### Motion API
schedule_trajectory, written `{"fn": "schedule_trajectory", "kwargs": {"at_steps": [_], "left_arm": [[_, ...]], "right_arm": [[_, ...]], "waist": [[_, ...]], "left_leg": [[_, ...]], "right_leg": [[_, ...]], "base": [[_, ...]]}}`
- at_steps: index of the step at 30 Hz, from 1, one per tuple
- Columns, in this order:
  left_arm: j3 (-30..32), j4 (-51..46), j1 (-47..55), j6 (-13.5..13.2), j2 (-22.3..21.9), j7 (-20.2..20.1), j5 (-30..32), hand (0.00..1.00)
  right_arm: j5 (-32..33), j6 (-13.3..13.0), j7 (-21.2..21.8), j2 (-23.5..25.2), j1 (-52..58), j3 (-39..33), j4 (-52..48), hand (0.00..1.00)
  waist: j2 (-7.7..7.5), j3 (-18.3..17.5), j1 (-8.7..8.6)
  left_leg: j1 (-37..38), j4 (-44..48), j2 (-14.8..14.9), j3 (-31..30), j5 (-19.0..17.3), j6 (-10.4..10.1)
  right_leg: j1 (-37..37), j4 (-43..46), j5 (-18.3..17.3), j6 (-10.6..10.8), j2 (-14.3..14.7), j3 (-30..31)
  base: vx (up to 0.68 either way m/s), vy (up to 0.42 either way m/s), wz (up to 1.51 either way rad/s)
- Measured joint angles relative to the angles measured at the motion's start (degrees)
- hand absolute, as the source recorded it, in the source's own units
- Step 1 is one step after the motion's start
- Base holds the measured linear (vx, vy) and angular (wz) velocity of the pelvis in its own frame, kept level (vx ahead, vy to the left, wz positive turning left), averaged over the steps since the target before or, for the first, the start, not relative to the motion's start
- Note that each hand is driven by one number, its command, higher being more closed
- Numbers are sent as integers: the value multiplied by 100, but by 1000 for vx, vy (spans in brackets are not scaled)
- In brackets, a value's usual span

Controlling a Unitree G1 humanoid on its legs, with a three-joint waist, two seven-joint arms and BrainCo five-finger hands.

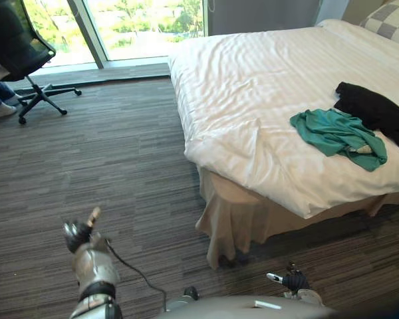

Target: Tidy the bed and pick cloth on bed and put in laundry

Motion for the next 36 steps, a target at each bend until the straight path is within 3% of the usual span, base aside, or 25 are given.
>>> {"fn": "schedule_trajectory", "kwargs": {"at_steps": [4,9,16,22,26,31,33,36], "left_arm": [[-244,-1023,-352,-1,99,617,616,0],[-916,-2034,-492,175,166,1124,1914,0],[-1955,-2746,-720,578,641,1090,3937,0],[-2937,-2729,-1228,973,833,1013,5362,0],[-3391,-2609,-1381,1185,844,787,5980,0],[-3875,-1936,-1833,1542,846,523,6560,0],[-4079,-1464,-1906,1767,855,419,7085,0],[-4078,-900,-2004,2079,854,417,7097,0]], "right_arm": [[-1,-56,-59,114,162,-165,-211,0],[-1,-32,-81,216,246,-224,-350,0],[-5,65,-57,207,398,-233,-497,0],[-5,116,26,193,473,-362,-680,0],[-3,157,86,182,487,-473,-747,0],[3,191,153,138,607,-643,-871,0],[7,237,181,10,704,-636,-831,0],[190,280,182,-40,796,-617,-832,0]], "waist": [[-48,-67,-3],[-81,-141,-16],[84,-429,-92],[173,-510,-184],[205,-557,-325],[203,-562,-399],[225,-555,-459],[280,-538,-520]], "left_leg": [[72,6,-80,23,-16,9],[216,42,-60,357,-21,-4],[382,44,186,840,-63,-121],[453,44,374,1269,-91,-220],[493,45,394,1431,-100,-249],[494,45,399,1683,-102,-252],[464,45,408,1835,-103,-254],[245,45,418,1947,-102,-255]], "right_leg": [[18,37,3,0,-77,12],[36,207,39,-54,-74,174],[-69,336,153,-126,75,494],[-267,432,169,-149,229,819],[-328,437,169,-149,251,990],[-474,465,178,-153,256,1128],[-639,547,179,-153,268,1302],[-1000,700,179,-153,270,1412]], "base": [[138,38,1],[141,4,-7],[85,-64,-26],[46,-106,-34],[22,-88,-26],[-10,-77,-26],[-39,-98,-34],[-57,-60,-22]]}}
